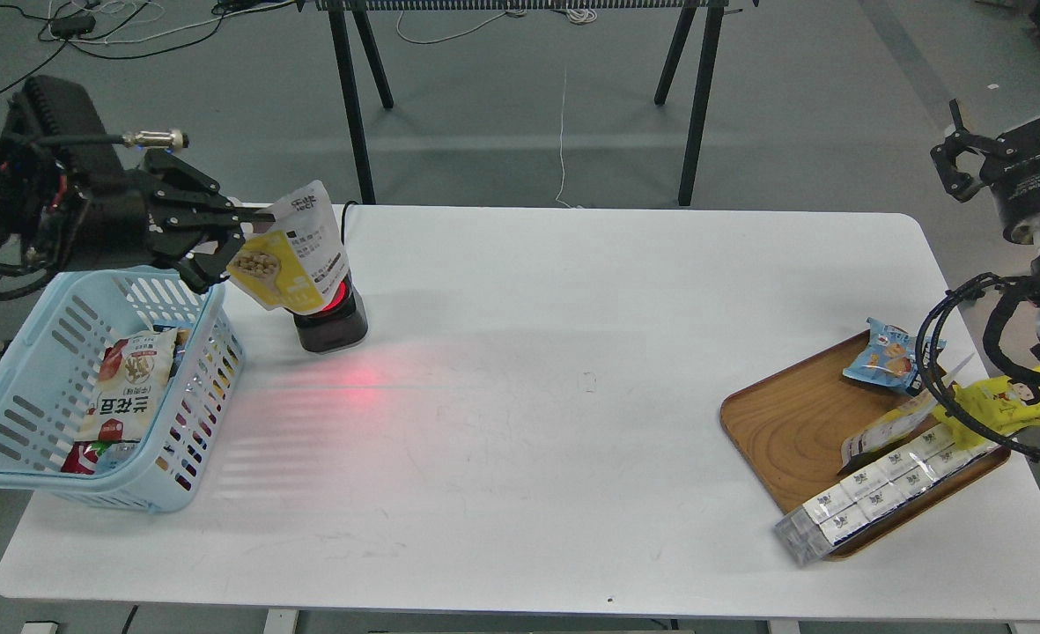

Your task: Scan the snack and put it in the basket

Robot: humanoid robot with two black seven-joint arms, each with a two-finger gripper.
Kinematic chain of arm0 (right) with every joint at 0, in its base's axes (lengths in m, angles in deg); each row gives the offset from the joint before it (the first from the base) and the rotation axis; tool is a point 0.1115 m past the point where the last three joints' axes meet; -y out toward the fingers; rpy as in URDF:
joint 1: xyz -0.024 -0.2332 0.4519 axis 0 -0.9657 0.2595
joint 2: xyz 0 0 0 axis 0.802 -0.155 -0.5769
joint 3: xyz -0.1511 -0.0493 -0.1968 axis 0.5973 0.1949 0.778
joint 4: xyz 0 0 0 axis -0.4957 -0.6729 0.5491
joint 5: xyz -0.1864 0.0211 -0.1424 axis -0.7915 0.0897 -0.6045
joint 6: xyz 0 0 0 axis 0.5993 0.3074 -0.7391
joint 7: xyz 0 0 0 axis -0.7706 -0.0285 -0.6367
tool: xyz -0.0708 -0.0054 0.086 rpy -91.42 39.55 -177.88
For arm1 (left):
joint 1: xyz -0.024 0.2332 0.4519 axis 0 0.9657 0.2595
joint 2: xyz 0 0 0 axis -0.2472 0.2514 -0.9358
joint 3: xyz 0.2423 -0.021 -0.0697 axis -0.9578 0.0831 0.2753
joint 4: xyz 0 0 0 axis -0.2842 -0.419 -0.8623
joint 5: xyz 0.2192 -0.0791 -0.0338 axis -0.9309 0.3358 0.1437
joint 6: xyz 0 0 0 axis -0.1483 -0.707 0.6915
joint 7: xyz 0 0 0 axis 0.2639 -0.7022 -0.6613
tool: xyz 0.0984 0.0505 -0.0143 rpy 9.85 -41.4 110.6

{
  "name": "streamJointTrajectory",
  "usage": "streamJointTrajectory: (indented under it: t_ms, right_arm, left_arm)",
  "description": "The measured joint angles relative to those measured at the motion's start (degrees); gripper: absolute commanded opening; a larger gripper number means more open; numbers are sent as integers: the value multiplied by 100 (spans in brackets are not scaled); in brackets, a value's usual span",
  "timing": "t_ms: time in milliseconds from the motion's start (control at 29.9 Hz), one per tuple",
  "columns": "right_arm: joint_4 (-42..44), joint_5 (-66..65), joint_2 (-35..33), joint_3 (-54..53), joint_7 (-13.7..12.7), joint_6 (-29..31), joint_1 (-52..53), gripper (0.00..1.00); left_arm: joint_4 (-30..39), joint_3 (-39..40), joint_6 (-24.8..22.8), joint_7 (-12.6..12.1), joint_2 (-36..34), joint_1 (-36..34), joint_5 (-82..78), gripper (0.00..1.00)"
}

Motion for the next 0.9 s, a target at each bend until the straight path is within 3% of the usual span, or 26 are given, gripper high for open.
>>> streamJointTrajectory:
  t_ms: [335,502,903]
  right_arm:
    - [0,0,52,-2,0,0,15,98]
    - [-5,0,61,-7,0,0,23,98]
    - [1,0,55,1,0,0,48,98]
  left_arm:
    - [3,-73,974,0,-1396,240,0,2]
    - [-152,-213,1243,0,-1860,631,0,2]
    - [-454,-922,1797,0,-2001,753,0,3]
